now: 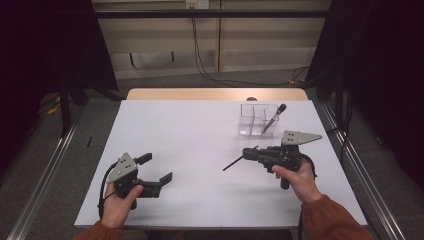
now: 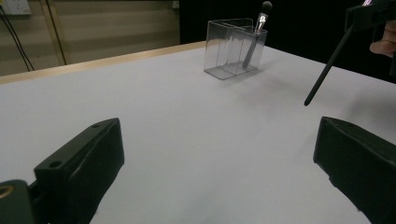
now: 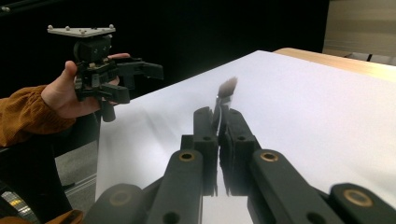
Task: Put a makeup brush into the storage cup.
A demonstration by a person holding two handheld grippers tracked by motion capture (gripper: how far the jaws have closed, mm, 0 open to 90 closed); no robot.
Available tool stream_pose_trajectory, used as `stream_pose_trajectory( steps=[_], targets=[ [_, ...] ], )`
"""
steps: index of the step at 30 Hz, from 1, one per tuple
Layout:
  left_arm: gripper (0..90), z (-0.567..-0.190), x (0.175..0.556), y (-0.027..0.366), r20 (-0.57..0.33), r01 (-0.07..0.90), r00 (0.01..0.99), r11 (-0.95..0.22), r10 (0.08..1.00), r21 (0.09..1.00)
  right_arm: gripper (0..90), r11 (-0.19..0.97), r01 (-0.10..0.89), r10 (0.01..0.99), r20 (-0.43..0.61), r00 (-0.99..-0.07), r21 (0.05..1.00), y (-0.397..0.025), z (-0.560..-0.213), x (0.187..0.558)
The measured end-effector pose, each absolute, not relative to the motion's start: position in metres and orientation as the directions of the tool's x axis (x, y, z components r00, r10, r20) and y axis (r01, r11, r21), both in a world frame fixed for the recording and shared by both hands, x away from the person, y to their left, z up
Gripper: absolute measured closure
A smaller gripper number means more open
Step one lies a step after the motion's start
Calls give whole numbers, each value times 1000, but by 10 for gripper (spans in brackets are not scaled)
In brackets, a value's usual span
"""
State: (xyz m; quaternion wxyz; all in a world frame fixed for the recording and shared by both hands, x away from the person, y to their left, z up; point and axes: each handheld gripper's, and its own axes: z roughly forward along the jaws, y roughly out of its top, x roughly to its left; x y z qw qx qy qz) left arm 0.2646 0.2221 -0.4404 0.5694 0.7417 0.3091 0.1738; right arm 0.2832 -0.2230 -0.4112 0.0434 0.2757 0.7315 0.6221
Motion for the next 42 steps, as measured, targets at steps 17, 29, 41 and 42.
stream_pose_trajectory(
  steps=[17, 29, 41, 42],
  targets=[
    [31, -444, 260, 240, -81, 261, 720, -161, 689, 952, 861, 45, 356, 538, 278, -796, 933, -257, -412, 275],
    [32, -446, 256, 237, -48, 244, 731, -195, 680, 950, 861, 41, 345, 605, 252, -755, 938, -280, -400, 284],
    [31, -446, 256, 237, -50, 244, 737, -196, 674, 950, 861, -5, 337, 656, 258, -709, 942, -303, -389, 297],
    [31, -446, 256, 237, -49, 244, 737, -197, 675, 950, 861, -8, 337, 658, 259, -707, 941, -305, -388, 298]
  ],
)
